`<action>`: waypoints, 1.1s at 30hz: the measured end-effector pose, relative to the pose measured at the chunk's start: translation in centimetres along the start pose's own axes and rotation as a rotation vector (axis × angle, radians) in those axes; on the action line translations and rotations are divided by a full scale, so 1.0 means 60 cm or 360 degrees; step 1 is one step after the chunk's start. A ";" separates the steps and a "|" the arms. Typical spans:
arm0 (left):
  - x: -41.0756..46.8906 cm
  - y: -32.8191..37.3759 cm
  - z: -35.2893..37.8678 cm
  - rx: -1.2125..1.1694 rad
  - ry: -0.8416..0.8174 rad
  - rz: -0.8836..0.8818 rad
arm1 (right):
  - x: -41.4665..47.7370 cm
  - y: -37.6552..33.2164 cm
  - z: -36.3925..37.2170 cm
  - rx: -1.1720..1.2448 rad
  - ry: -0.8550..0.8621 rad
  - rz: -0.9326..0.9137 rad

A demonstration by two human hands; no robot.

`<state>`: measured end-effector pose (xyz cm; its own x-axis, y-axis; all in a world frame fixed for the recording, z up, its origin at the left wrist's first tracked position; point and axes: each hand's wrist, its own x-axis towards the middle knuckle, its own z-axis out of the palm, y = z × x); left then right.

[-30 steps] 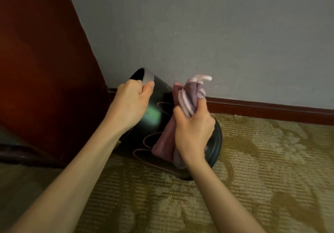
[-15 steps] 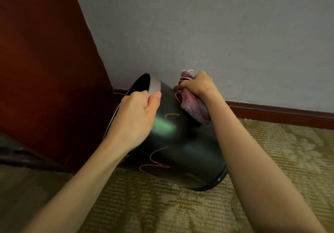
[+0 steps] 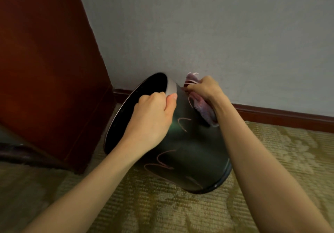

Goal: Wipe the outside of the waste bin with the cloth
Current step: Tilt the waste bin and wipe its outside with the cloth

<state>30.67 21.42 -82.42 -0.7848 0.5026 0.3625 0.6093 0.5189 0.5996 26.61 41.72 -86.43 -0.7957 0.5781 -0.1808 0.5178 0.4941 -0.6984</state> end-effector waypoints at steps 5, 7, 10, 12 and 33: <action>0.023 -0.005 -0.004 -0.0021 0.0008 -0.0132 | -0.051 -0.020 0.004 0.0122 0.0344 0.0013; 0.032 -0.013 -0.006 -0.0026 0.0039 -0.0178 | -0.081 -0.033 0.011 0.0251 0.0501 0.0014; 0.041 -0.029 -0.008 -0.0049 0.0058 -0.0260 | -0.130 -0.055 0.023 0.0482 0.0704 -0.0022; 0.046 -0.038 -0.011 -0.0060 0.0048 -0.0332 | -0.165 -0.065 0.036 0.0562 0.0793 -0.0077; 0.053 -0.033 -0.007 -0.0223 -0.0020 -0.0307 | -0.230 -0.084 0.071 0.0609 0.0956 -0.0261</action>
<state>26.91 21.67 -82.16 -0.8831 0.4124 0.2236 0.4260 0.5053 0.7504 33.66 28.48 -83.36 -0.4867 0.8270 0.2814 0.1733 0.4071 -0.8968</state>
